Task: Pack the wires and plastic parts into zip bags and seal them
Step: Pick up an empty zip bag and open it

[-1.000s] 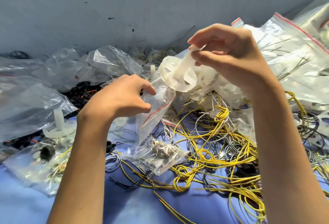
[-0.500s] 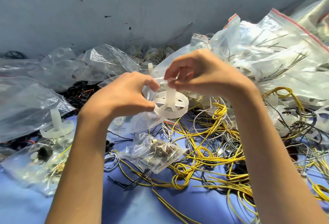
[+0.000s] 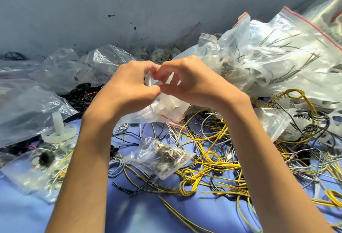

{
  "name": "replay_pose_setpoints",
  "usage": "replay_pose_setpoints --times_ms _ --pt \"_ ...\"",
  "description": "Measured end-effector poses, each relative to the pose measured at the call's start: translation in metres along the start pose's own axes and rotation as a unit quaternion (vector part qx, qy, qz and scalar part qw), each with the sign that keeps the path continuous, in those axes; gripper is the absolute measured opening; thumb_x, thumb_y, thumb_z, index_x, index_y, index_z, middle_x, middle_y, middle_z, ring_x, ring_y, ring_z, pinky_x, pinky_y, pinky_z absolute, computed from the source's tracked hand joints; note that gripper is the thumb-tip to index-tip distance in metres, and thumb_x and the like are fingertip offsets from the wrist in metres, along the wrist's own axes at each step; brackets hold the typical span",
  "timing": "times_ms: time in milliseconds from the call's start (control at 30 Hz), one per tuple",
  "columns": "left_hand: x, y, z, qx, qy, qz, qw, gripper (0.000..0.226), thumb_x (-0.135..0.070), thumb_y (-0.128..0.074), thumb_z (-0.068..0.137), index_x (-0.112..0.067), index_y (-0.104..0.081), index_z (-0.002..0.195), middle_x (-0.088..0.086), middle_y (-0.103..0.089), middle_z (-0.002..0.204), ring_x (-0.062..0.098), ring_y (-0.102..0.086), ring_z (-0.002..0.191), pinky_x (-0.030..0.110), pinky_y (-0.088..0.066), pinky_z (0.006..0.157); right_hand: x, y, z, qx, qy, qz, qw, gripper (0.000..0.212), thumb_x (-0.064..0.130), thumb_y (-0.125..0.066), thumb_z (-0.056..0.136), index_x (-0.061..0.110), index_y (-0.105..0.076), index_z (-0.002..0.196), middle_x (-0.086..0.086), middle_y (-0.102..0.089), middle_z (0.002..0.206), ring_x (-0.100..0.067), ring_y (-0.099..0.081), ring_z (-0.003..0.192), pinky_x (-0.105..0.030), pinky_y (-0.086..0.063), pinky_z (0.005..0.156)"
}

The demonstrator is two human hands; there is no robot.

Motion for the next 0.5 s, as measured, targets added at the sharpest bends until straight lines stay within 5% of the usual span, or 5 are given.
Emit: replay_pose_setpoints --times_ms 133,333,500 --pt "-0.003 0.006 -0.002 -0.04 0.006 -0.031 0.999 0.037 0.0 -0.054 0.076 -0.022 -0.07 0.101 -0.021 -0.051 0.058 -0.01 -0.043 0.041 0.003 -0.028 0.039 -0.005 -0.012 -0.003 0.068 -0.022 -0.021 0.997 0.02 0.019 -0.069 0.084 0.013 -0.069 0.103 0.003 -0.065 0.088 -0.014 -0.064 0.085 -0.022 -0.045 0.073" --pt "-0.011 0.021 -0.005 -0.126 0.001 -0.044 0.991 0.036 0.0 -0.052 0.075 -0.02 -0.072 0.098 -0.035 -0.042 0.081 -0.008 -0.042 0.039 0.005 -0.027 0.042 -0.01 -0.022 -0.003 0.123 -0.025 -0.084 0.988 0.028 0.035 -0.059 0.091 0.018 -0.067 0.111 -0.01 -0.066 0.111 -0.026 -0.057 0.105 -0.039 -0.044 0.088" --pt "-0.01 0.028 -0.005 -0.174 -0.002 -0.034 0.984 0.036 -0.005 -0.052 0.073 -0.022 -0.072 0.098 -0.041 -0.031 0.084 -0.006 -0.043 0.045 0.024 -0.035 0.063 -0.001 -0.012 -0.001 0.081 -0.012 -0.027 0.996 0.045 0.034 -0.058 0.093 0.008 -0.056 0.13 -0.007 -0.053 0.138 -0.018 -0.048 0.125 -0.024 -0.038 0.099"
Point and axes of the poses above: each hand's wrist, its own z-axis towards the middle knuckle, its own y-axis out of the back of the hand, x = y × z, the point moved 9 cm from there along z, towards the middle knuckle
